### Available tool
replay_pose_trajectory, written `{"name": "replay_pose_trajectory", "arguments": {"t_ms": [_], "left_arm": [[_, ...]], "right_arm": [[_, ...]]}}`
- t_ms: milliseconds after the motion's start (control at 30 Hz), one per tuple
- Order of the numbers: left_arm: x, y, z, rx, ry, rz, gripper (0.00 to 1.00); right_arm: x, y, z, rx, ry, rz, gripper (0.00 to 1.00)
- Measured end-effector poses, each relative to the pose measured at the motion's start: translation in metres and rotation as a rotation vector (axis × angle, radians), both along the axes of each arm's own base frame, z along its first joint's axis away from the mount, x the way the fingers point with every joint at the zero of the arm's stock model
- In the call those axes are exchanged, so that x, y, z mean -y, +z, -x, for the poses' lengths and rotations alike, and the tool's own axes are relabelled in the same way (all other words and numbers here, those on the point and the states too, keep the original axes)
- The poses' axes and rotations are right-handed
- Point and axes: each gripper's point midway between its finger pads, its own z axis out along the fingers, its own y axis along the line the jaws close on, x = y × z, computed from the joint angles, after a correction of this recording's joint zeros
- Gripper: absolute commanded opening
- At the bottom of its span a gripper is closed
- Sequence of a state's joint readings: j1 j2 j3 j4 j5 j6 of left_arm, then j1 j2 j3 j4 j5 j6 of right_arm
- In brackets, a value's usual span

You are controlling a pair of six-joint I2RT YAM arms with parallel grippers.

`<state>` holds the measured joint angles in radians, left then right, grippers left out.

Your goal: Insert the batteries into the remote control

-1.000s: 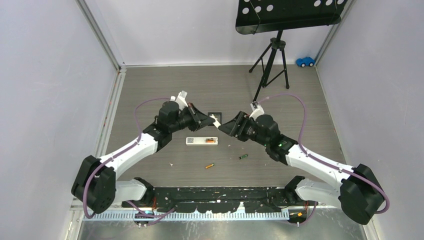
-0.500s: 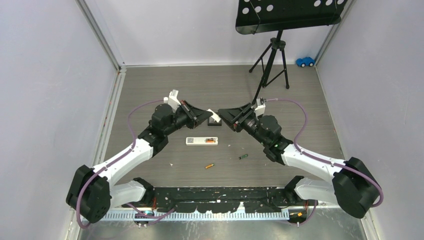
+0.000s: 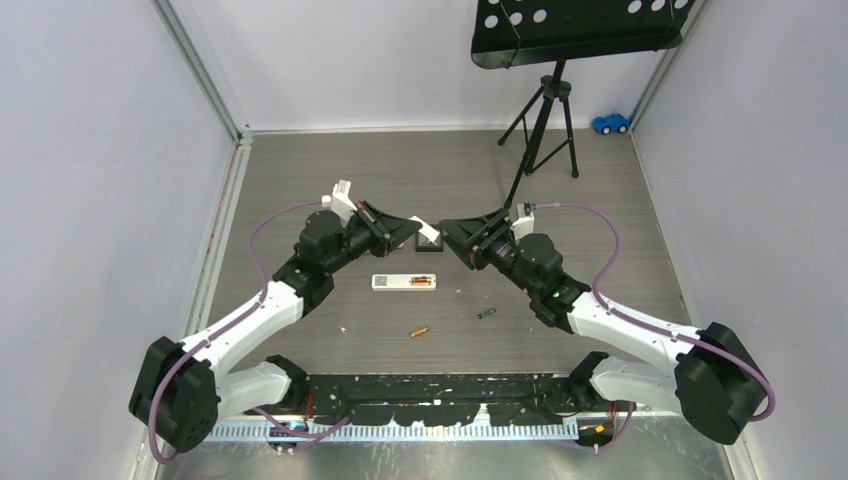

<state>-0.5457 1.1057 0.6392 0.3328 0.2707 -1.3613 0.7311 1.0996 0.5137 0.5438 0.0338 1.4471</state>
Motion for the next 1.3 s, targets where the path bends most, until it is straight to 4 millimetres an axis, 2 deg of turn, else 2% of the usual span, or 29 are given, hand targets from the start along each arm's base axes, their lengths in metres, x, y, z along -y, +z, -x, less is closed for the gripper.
{"name": "replay_pose_trajectory", "arguments": {"t_ms": [67, 200, 400, 533, 567, 667, 733, 800, 867, 1000, 1067, 1167, 1300], "left_arm": [[0.0, 0.0, 0.0, 0.0, 0.002, 0.001, 0.0], [0.0, 0.001, 0.0, -0.009, 0.003, 0.009, 0.0], [0.002, 0.002, -0.001, -0.02, 0.0, 0.032, 0.0], [0.003, -0.001, -0.002, -0.033, -0.001, 0.033, 0.0], [0.002, -0.001, -0.002, -0.033, 0.001, 0.033, 0.05], [0.002, -0.003, -0.002, -0.019, -0.006, 0.015, 0.38], [0.001, -0.014, 0.001, -0.02, -0.022, -0.042, 0.53], [-0.001, -0.026, 0.004, -0.025, -0.053, -0.131, 0.63], [-0.005, -0.032, 0.004, -0.016, -0.084, -0.21, 0.7], [-0.028, -0.042, -0.005, -0.02, -0.093, -0.339, 0.73], [-0.046, -0.054, -0.008, -0.049, -0.082, -0.394, 0.72], [-0.07, -0.081, -0.005, -0.125, -0.072, -0.48, 0.71], [-0.087, -0.112, 0.009, -0.199, -0.082, -0.594, 0.67]], "right_arm": [[-0.001, -0.004, 0.0, -0.011, 0.002, 0.009, 0.56], [-0.007, -0.006, -0.001, -0.007, 0.027, -0.002, 0.47], [-0.02, -0.014, -0.002, -0.019, 0.075, -0.024, 0.24], [-0.022, -0.008, -0.002, -0.002, 0.086, -0.053, 0.05], [-0.022, -0.005, -0.002, 0.003, 0.086, -0.062, 0.01], [-0.022, -0.005, -0.002, 0.009, 0.087, -0.056, 0.0], [-0.021, -0.005, 0.0, 0.014, 0.088, -0.041, 0.0], [-0.017, -0.01, 0.004, 0.003, 0.089, 0.0, 0.01], [-0.013, -0.015, 0.008, -0.006, 0.089, 0.041, 0.0], [-0.002, -0.03, 0.016, -0.035, 0.088, 0.161, 0.0], [-0.001, -0.039, 0.018, -0.054, 0.097, 0.218, 0.0], [-0.008, -0.064, 0.021, -0.108, 0.154, 0.312, 0.0], [-0.019, -0.106, 0.025, -0.2, 0.245, 0.397, 0.0]]}}
